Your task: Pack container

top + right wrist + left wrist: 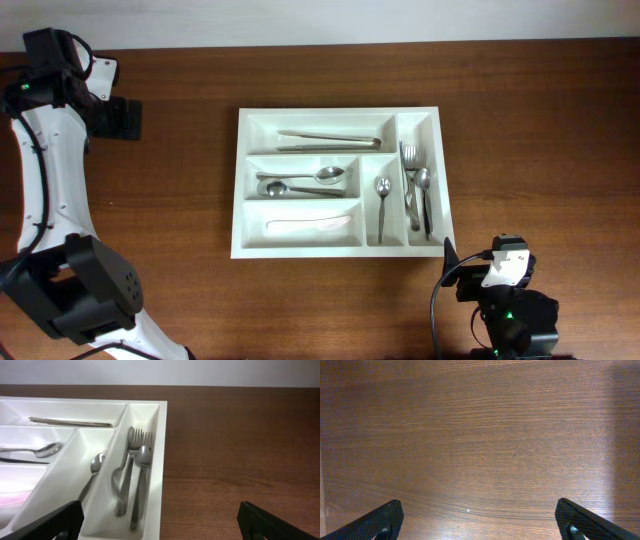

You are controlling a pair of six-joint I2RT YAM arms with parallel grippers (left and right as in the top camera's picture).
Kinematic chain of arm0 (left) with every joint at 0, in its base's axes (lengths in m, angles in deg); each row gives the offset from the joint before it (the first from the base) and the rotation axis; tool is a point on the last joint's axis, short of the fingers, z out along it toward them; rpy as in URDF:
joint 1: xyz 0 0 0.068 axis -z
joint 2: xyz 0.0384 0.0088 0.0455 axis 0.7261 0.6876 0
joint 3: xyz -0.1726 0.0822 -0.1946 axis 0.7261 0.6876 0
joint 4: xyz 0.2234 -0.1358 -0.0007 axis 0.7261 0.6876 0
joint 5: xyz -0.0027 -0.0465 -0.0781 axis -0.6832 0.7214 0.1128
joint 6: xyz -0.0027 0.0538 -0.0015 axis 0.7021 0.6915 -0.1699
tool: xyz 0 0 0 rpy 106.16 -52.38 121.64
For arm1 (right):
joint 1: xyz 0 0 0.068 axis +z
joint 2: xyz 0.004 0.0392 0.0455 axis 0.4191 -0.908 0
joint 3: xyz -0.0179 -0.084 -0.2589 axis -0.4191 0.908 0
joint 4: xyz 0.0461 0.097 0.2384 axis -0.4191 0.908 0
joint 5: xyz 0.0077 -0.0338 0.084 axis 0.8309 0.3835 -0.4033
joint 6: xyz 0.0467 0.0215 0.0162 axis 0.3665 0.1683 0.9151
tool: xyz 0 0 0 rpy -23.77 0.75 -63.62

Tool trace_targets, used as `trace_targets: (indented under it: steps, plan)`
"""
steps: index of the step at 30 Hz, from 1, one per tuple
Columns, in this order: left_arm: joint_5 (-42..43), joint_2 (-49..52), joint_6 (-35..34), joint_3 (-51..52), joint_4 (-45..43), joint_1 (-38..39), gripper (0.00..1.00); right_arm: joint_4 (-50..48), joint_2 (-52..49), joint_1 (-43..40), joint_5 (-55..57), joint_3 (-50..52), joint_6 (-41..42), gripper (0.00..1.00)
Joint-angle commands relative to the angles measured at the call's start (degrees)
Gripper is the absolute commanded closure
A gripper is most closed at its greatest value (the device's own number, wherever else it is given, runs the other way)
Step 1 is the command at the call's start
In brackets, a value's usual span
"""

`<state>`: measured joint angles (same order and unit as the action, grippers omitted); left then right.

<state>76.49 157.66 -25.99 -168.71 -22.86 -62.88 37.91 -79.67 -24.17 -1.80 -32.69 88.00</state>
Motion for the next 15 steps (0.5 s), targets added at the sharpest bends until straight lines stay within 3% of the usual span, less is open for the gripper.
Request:
trace_targets:
  steps: [1, 15]
  plan:
    - [0.39, -0.9, -0.74, -0.74, -0.11, -0.35, 0.01, 0.11, 0.72, -0.24, -0.57, 0.59, -0.2, 0.01]
    - [0.37, -0.7, -0.74, -0.57, -0.07, -0.35, 0.01, 4.0, 0.72, -0.24, -0.57, 0.59, -0.2, 0.01]
